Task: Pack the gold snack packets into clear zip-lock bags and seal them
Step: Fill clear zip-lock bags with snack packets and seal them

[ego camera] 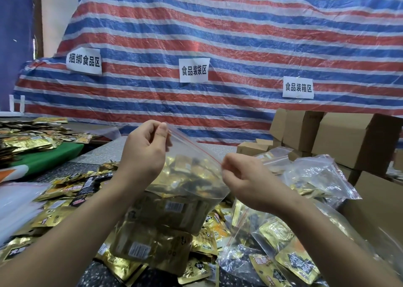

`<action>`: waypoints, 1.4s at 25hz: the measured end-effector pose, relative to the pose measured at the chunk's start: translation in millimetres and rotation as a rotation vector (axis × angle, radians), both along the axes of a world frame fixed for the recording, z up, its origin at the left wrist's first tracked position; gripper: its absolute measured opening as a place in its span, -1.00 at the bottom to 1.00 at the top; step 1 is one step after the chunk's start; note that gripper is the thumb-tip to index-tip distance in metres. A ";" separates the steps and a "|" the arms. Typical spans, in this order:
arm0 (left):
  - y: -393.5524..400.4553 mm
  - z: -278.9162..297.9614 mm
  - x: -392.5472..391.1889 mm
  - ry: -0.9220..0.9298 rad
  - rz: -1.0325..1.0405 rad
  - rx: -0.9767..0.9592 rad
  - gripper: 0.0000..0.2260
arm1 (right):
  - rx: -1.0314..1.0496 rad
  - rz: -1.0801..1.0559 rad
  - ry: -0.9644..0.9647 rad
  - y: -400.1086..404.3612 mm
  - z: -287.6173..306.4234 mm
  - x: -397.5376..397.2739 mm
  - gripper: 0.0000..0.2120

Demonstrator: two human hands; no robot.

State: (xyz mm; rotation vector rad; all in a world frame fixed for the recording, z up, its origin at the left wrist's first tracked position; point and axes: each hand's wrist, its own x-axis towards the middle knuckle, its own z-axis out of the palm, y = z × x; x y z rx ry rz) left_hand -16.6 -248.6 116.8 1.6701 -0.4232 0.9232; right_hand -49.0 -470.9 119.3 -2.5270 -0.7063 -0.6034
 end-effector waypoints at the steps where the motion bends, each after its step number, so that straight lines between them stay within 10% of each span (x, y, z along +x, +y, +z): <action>1: -0.8 -0.5 0.8 0.004 -0.001 -0.002 -0.74 | -0.020 -0.014 -0.004 4.5 -0.6 0.8 -0.82; 14: -22.9 1.2 -1.0 0.070 -0.111 -0.108 -0.71 | -0.094 -0.240 -0.073 42.8 2.2 6.8 -0.40; 20: -38.7 0.6 -2.9 0.092 -0.175 -0.065 -0.70 | -0.036 -0.014 0.322 51.1 -4.7 20.4 -0.66; 24: -21.4 -20.2 1.7 0.200 -0.124 -0.134 -0.65 | 0.381 0.029 0.508 35.2 -3.2 23.7 -0.82; 30: -6.1 -91.0 11.0 0.515 -0.212 0.101 -0.64 | 0.574 0.181 0.581 9.4 -5.7 23.0 -0.93; 35: -3.0 -109.5 12.3 0.573 -0.368 0.193 -0.59 | 0.353 0.076 0.435 -6.0 -8.3 24.4 -0.79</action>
